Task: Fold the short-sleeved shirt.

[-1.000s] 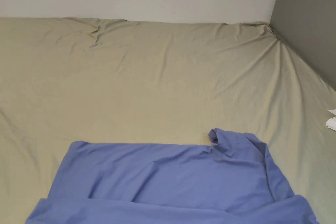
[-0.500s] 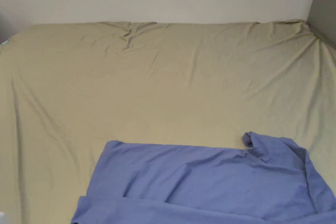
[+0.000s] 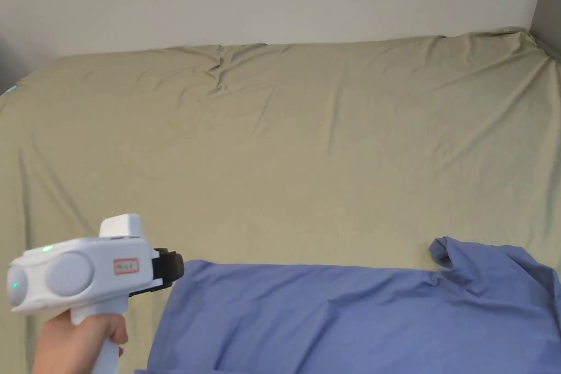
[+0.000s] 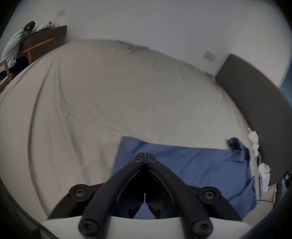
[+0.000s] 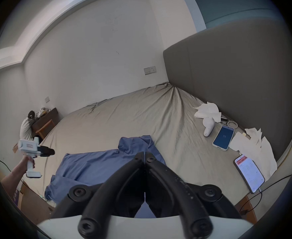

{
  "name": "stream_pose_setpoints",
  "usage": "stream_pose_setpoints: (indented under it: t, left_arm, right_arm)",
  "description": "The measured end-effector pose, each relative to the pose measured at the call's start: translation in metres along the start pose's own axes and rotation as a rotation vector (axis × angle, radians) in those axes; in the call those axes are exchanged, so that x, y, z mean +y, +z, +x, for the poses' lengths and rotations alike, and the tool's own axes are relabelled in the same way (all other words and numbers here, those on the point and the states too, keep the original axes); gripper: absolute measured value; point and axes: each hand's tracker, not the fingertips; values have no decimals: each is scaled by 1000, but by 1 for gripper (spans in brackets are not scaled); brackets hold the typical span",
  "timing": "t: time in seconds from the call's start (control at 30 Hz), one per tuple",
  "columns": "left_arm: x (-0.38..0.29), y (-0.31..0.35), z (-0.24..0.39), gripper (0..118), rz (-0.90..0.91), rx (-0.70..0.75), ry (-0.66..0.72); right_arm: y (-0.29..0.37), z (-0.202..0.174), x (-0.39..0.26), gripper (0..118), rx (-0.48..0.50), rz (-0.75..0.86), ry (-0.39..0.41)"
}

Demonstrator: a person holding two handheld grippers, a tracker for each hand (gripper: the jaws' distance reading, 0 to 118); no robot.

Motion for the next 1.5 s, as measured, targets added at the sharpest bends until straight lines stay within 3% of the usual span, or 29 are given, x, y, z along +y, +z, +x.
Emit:
stream_pose_setpoints:
  t: [0.1,0.13,0.17,0.2,0.23,0.27,0.3,0.43,0.5,0.53,0.6,0.63,0.67,0.77,0.9,1.0,1.03,1.1,1.13,1.2,1.23,1.3,1.43,1.5]
  left_arm:
    - [15,-45,-20,0,-55,29,-16]
    - [19,-53,-25,14,-46,33,-24]
    - [11,-44,-7,70,-44,19,-30]
    - [11,-48,-7,111,-44,16,-27]
    - [11,-54,-5,118,-50,9,-20]
    - [12,-61,-4,104,-67,0,-25]
    - [18,-59,-5,104,-40,-40,-39]
    - [23,-87,1,99,-139,26,-69]
    - [18,-99,6,82,-187,79,-104]
    - [15,-103,7,68,-215,82,-125]
    - [2,-85,16,28,-186,72,-118]
    - [5,-77,15,1,-135,-3,-56]
    - [4,-67,19,1,-100,-18,-38]
    - [-2,-44,26,1,-63,-2,-154]
    - [2,-34,22,1,-35,-25,-136]
    - [1,-29,28,1,-36,-28,-146]
    - [-1,-29,30,1,-40,-29,-153]
    - [2,-32,28,1,-40,-18,-164]
    - [1,-33,28,1,-41,-21,-163]
    - [-1,-34,30,1,-44,-23,-147]
    - [4,-39,22,1,-46,-27,-138]
    - [2,-40,22,1,-50,-32,-129]
    - [-1,-39,21,1,-63,-23,-134]
    - [0,-38,20,1,-56,-20,-130]
  right_arm:
    - [-7,4,-1,1,-27,-21,-13]
    - [-8,4,-4,1,-39,-23,-3]
    - [-9,3,-5,1,-46,-33,4]
    - [-11,2,-5,1,-45,-44,12]
    - [-12,1,-7,1,-46,-48,14]
    - [-13,1,-9,1,-45,-52,15]
    - [-14,0,-11,1,-43,-61,18]
    - [-18,-1,-11,1,-43,-77,17]
    - [-19,-3,-9,1,-35,-87,14]
    - [-20,-3,-10,1,-33,-90,11]
    - [-20,-3,-10,1,-30,-97,16]
    - [-22,-4,-10,1,-33,-97,27]
    - [-24,-4,-11,1,-39,-98,45]
    - [-37,-3,-15,1,-54,-106,83]
    - [-78,10,-13,0,-44,-130,62]
    - [-121,8,-3,2,-52,-124,98]
    - [-137,8,2,15,-33,-121,99]
    - [-174,5,10,107,-13,-165,127]
    - [-196,-6,16,118,-28,-242,169]
    - [-232,-14,14,97,-49,-285,202]
    - [-251,-19,16,96,-26,-298,250]
    - [-279,-26,14,96,-92,-345,302]
    - [-322,-28,12,94,-110,-428,246]
    - [-331,-25,14,70,-101,-421,203]
